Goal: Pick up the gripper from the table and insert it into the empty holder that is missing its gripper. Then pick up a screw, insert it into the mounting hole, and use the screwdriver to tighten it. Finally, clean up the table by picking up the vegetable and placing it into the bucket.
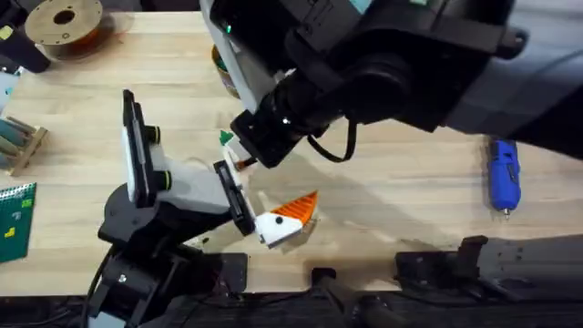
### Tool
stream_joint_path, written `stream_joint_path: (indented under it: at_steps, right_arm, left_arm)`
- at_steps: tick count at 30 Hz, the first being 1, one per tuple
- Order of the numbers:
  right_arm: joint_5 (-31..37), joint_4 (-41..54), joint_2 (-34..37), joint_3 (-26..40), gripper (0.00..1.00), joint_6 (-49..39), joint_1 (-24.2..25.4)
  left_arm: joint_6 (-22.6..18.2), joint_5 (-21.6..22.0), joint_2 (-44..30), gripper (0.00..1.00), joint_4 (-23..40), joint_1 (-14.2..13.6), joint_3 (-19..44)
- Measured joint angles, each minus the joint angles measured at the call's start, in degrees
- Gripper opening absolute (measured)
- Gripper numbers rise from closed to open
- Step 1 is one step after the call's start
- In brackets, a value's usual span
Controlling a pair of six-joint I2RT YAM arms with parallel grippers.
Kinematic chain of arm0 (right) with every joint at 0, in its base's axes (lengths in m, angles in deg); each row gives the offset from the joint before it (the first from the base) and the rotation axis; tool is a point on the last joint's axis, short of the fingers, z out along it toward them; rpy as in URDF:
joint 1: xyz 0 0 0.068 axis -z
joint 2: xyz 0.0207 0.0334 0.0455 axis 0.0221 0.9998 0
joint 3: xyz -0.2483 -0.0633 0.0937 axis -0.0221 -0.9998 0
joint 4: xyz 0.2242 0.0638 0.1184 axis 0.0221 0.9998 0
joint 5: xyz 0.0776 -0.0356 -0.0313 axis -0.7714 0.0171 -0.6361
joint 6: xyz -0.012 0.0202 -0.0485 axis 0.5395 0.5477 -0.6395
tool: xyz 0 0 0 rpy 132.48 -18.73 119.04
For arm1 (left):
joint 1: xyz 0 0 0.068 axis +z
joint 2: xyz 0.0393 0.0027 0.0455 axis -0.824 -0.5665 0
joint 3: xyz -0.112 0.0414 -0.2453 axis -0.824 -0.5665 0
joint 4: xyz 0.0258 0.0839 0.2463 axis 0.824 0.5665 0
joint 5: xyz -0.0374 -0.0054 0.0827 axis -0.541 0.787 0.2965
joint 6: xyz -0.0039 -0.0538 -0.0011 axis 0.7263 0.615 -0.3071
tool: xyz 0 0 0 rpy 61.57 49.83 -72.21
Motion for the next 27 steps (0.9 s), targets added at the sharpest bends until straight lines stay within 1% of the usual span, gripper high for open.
stream_joint_path:
  at_steps: [4, 5, 6, 9, 10, 11, 12, 13, 19, 23, 27]
  right_arm:
    - [0.00, 0.00, 0.00, 0.00, 0.010, 0.02, 0.00]
    - [-0.02, 0.07, 0.00, 0.00, 0.069, 0.17, 0.00]
    - [-0.04, 0.10, 0.04, 0.00, 0.228, 0.06, 0.00]
    - [0.53, 0.27, 0.02, 0.00, 0.662, -0.15, 0.14]
    - [1.05, 0.49, -0.01, 0.00, 0.802, -0.17, 0.55]
    - [1.37, 0.70, -0.06, 0.00, 0.915, -0.39, 1.23]
    - [1.31, 0.96, -0.13, 0.00, 0.946, -0.39, 1.88]
    - [1.28, 1.27, -0.13, 0.00, 0.952, -0.39, 2.20]
    - [0.87, 7.06, -2.48, 0.00, 0.956, -0.17, 4.62]
    - [0.18, 11.38, -6.39, 0.00, 0.957, 0.08, 8.28]
    - [-2.38, 11.48, -10.85, -1.91, 0.957, 0.04, 12.23]
  left_arm:
    - [0.00, -0.02, 0.02, 0.988, 0.00, 0.00, 0.00]
    - [-0.05, 0.02, 0.00, 0.988, 0.00, 0.00, 0.00]
    - [-0.06, -0.05, 0.02, 0.987, -0.02, 0.00, 0.00]
    - [-0.11, -0.15, 0.02, 0.987, -0.02, 0.00, 0.00]
    - [-0.12, -0.14, 0.05, 0.987, -0.02, 0.02, 0.00]
    - [-0.11, -0.11, 0.09, 0.987, -0.02, 0.02, 0.00]
    - [-0.28, -0.15, 0.07, 0.987, -0.04, 0.00, 0.00]
    - [-0.37, -0.17, 0.09, 0.987, -0.07, 0.00, 0.00]
    - [-0.70, -0.17, 0.09, 0.987, -0.07, 0.00, 0.00]
    - [-0.70, -0.17, 0.09, 0.987, -0.07, 0.00, 0.00]
    - [-0.72, -0.17, 0.08, 0.987, -0.07, 0.00, 0.00]
